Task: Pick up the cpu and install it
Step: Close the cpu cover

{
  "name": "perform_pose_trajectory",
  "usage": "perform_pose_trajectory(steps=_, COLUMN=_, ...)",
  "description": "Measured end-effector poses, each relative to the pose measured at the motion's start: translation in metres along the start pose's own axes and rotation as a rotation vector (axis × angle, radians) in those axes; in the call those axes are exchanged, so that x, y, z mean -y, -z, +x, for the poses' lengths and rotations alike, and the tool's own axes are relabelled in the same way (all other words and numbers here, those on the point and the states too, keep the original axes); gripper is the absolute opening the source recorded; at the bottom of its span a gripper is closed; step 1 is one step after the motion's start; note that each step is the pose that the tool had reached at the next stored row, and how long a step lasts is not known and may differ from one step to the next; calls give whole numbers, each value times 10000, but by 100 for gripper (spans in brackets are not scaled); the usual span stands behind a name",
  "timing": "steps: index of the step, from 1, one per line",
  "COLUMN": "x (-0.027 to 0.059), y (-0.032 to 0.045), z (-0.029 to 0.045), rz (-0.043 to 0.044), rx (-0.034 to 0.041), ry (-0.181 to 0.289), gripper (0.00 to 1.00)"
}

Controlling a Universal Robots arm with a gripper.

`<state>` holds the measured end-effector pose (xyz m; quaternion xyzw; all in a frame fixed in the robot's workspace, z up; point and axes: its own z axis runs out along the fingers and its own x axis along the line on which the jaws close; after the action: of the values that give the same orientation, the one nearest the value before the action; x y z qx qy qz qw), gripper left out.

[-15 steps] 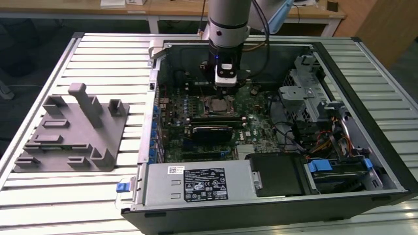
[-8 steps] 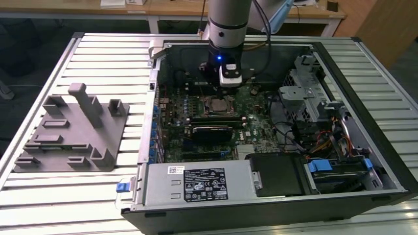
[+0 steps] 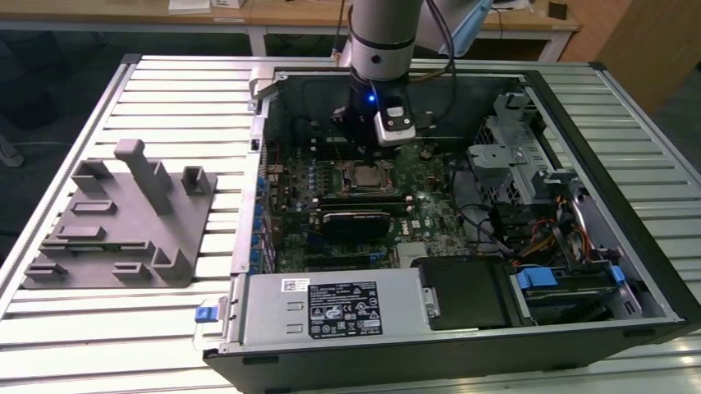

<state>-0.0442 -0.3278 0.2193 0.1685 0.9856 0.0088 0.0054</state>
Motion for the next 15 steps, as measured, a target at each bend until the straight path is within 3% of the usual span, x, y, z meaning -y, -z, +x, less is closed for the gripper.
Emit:
perform_pose_trajectory(steps=12, x=0, y=-9, z=0, rz=-10, rx=-39, ry=2154, gripper=11)
perform_pose_trajectory(steps=15, x=1, y=-9, z=2, rz=-6, rx=-40, ry=2222, gripper=11)
